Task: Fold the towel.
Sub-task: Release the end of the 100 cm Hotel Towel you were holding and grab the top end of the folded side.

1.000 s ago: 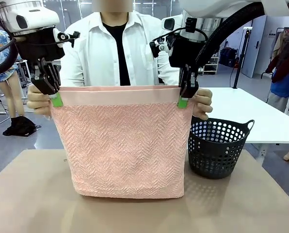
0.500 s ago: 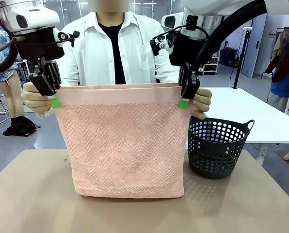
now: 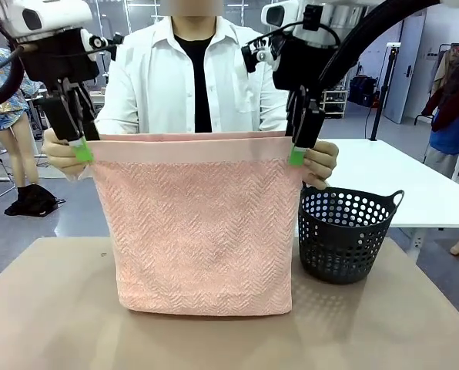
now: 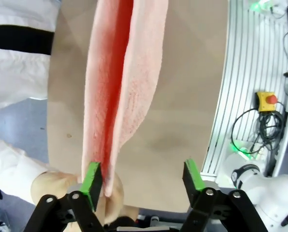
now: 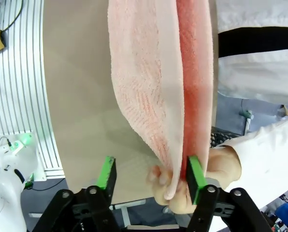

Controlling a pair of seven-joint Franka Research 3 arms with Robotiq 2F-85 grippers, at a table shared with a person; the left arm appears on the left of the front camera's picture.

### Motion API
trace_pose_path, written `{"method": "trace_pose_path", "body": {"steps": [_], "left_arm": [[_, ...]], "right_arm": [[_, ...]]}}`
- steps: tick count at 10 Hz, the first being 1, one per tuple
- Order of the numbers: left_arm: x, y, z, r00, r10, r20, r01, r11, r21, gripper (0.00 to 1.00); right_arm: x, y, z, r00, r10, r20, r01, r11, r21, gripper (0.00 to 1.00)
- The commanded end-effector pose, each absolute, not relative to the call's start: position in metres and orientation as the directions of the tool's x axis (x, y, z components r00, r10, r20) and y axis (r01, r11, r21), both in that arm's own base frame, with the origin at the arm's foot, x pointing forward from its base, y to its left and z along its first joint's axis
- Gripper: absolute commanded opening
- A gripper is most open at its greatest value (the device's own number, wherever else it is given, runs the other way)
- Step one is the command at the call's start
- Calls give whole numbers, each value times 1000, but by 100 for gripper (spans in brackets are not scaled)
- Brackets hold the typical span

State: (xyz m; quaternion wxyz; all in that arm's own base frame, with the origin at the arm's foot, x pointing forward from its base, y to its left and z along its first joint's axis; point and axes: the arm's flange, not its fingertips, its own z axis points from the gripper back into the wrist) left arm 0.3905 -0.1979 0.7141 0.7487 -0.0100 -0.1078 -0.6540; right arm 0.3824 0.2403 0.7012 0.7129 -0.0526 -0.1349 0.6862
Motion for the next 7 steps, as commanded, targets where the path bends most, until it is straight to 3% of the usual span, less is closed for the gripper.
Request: {"method": "trace_pose_path", "body": {"steps": [1, 3, 4, 7], "left_arm": [[379, -198, 737, 127, -971, 201, 967, 167, 194, 94], [373, -200, 764, 111, -968, 223, 948, 171, 269, 100], [371, -205, 773, 50, -962, 268, 931, 142, 336, 100], [384, -217, 765, -24, -974, 225, 952, 46, 303, 100]], "right_arm": [[375, 237, 713, 28, 991, 130, -951, 66, -302, 87], [370, 238, 730, 15, 990, 143, -931, 66, -360, 100], [369, 240, 739, -10, 992, 124, -922, 39, -384, 100], [388, 247, 744, -43, 996, 82, -914, -6, -406, 100]]}}
